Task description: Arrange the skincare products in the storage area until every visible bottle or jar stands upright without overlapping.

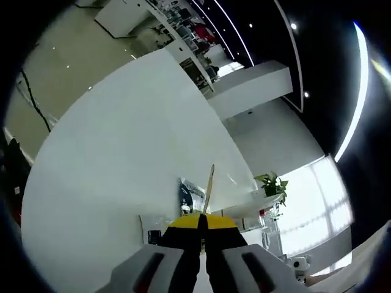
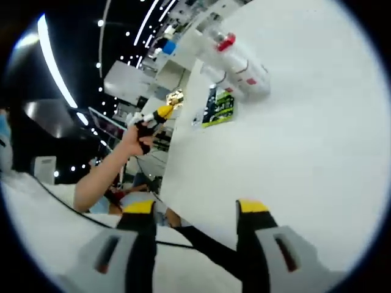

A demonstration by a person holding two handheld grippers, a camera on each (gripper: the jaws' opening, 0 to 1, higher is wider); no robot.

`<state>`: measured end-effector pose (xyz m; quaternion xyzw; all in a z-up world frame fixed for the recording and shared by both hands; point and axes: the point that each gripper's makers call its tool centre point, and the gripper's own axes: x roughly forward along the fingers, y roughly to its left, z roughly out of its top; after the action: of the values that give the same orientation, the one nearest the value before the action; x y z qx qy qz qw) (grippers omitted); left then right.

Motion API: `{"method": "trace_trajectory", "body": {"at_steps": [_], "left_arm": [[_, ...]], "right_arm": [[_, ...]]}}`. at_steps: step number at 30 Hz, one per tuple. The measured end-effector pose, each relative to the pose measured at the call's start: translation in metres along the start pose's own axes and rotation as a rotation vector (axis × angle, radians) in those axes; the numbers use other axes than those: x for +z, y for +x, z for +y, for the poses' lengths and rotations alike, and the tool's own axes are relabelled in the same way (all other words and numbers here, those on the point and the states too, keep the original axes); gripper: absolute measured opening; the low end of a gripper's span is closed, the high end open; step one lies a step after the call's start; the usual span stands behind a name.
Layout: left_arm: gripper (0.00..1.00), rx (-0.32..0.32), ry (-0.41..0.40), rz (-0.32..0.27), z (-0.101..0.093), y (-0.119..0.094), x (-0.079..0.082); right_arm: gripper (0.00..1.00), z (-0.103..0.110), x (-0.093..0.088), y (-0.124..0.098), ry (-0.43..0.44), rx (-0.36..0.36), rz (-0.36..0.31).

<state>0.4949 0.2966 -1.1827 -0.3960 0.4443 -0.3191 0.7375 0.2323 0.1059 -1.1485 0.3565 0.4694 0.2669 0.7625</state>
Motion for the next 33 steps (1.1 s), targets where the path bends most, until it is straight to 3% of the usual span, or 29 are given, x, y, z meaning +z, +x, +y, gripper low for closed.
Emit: {"method": "trace_trajectory", "body": {"at_steps": [3, 5, 7, 11, 15, 19, 25, 26, 33], "left_arm": [[0.00, 0.016, -0.003, 0.035, 0.014, 0.015, 0.010], [0.00, 0.036, -0.008, 0.069, 0.022, 0.024, 0.009], [0.00, 0.051, -0.033, 0.096, 0.045, 0.031, 0.012], [0.00, 0.084, -0.042, 0.138, 0.063, 0.039, 0.015], [0.00, 0.076, -0.089, 0.114, 0.064, 0.044, 0.021], [0.00, 0.092, -0.091, 0.140, 0.063, 0.049, 0.012], [0.01, 0.129, -0.085, 0.153, 0.057, 0.048, -0.002], [0.00, 0.142, -0.084, 0.157, 0.067, 0.047, 0.002], [0.01, 0.134, -0.052, 0.181, 0.060, 0.048, -0.003]], "right_arm": [[0.50, 0.001, 0.003, 0.001, 0.019, -0.008, -0.017], [0.50, 0.002, 0.001, 0.002, 0.020, -0.018, -0.011], [0.50, 0.002, 0.001, 0.002, 0.025, -0.021, -0.012], [0.50, 0.003, 0.004, 0.004, 0.044, -0.025, -0.028], [0.49, 0.002, 0.005, 0.007, 0.056, -0.035, -0.037], [0.49, 0.002, 0.007, 0.011, 0.068, -0.035, -0.042], [0.48, 0.002, 0.012, 0.014, 0.079, -0.035, -0.059], [0.48, 0.003, 0.013, 0.015, 0.079, -0.028, -0.064], [0.49, 0.010, 0.016, 0.014, 0.073, 0.006, -0.095]]}}
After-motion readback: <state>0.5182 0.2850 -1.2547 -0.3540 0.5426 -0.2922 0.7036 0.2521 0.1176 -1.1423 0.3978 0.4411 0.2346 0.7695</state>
